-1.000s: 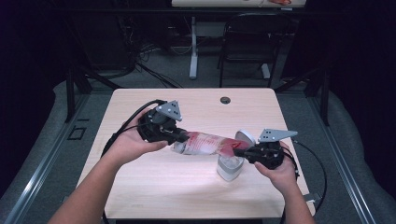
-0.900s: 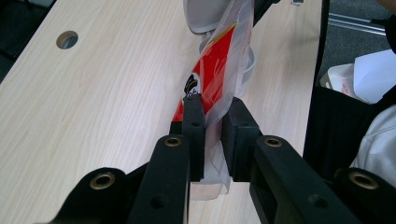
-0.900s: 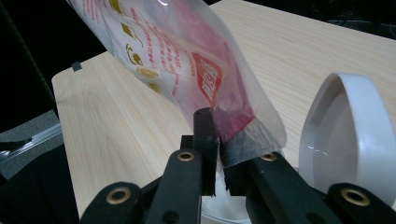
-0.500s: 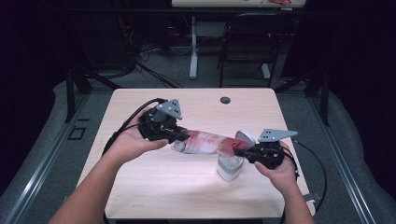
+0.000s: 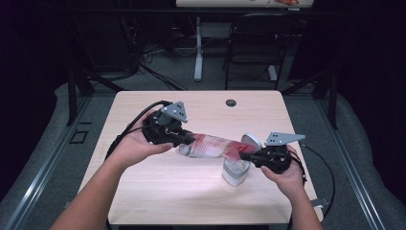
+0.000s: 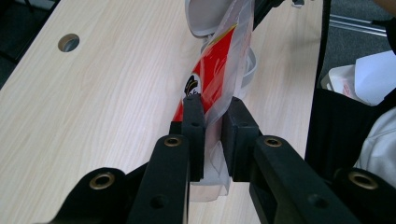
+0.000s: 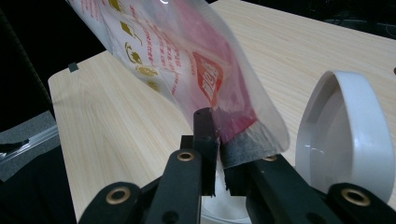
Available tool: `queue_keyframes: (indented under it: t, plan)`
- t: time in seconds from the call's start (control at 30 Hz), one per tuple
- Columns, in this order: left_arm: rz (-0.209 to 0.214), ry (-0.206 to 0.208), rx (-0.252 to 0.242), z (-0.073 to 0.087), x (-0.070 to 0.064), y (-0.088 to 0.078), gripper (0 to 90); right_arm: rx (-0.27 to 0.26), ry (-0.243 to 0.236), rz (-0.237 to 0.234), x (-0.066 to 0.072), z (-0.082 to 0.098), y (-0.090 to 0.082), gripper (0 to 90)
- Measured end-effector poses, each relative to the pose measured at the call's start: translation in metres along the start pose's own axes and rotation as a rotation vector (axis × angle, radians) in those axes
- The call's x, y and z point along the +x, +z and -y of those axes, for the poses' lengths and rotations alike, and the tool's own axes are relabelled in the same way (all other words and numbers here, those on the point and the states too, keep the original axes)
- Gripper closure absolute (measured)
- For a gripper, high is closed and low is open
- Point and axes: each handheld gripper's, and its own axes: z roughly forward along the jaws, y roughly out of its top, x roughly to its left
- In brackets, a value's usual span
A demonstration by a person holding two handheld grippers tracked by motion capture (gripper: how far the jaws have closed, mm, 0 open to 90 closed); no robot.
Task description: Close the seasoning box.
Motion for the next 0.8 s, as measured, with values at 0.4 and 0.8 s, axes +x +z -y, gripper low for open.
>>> queue_keyframes:
  t: [0.4, 0.8]
  plan:
    - [0.001, 0.007, 0.002, -0.0015, -0.0004, -0.0001, 80.8, 0.002, 0.0, 0.002, 0.0, 0.0002, 0.0, 86.0]
    - [-0.001, 0.013, 0.005, -0.0043, -0.0013, -0.0003, 80.9, 0.005, 0.001, 0.001, -0.0008, 0.0008, 0.0002, 86.0]
